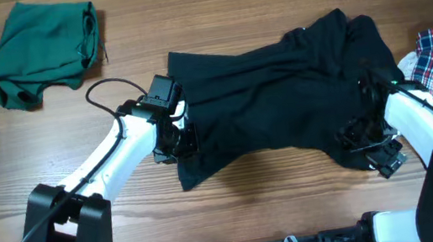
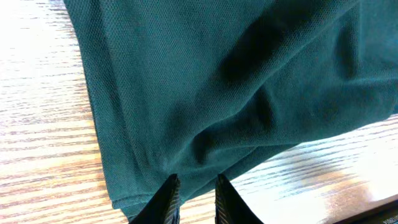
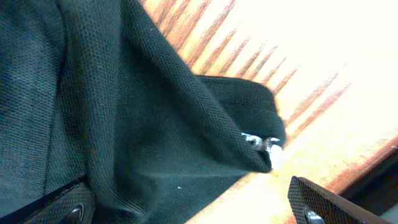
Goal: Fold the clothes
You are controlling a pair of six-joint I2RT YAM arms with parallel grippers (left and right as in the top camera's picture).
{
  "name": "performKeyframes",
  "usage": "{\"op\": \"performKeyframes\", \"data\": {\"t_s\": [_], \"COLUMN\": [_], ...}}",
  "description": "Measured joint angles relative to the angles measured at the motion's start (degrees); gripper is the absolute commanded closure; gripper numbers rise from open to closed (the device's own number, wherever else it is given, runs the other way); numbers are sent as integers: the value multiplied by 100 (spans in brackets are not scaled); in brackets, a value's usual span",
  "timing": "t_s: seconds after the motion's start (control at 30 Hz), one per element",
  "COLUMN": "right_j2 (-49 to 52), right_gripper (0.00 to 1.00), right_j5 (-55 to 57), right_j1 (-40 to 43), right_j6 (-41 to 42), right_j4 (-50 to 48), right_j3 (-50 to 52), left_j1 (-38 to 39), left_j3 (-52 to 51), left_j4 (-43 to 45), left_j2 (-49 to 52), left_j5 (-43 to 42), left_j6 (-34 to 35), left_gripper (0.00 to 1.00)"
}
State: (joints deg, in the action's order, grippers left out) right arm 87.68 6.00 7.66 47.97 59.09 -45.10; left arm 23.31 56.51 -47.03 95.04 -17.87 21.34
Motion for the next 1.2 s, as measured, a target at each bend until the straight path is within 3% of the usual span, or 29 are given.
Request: {"op": "performKeyframes", "data": {"t_s": [0.2, 0.43, 1.13, 1.17, 1.2], "right_j2": [-750, -1110, -1121, -1121, -1121], "right_gripper": [0, 0, 0, 1, 9], "right_j5": [179, 61, -216, -216, -214], "right_j1": [0, 0, 0, 0, 0], "right_j6": [485, 793, 1523, 1513, 1495], "right_j4": [599, 605, -970, -1021, -1045], "right_j3": [-313, -286, 1097, 1121, 1123], "left_j1": [0, 0, 0, 0, 0], "left_j3": [0, 0, 0, 0, 0], "left_j4": [0, 0, 66, 70, 85], "left_j2": [0, 0, 0, 0, 0], "left_j5": [44, 46, 63, 63, 63], "left_j6": [0, 0, 0, 0, 0], "left_gripper": [82, 82, 79, 82, 89]}}
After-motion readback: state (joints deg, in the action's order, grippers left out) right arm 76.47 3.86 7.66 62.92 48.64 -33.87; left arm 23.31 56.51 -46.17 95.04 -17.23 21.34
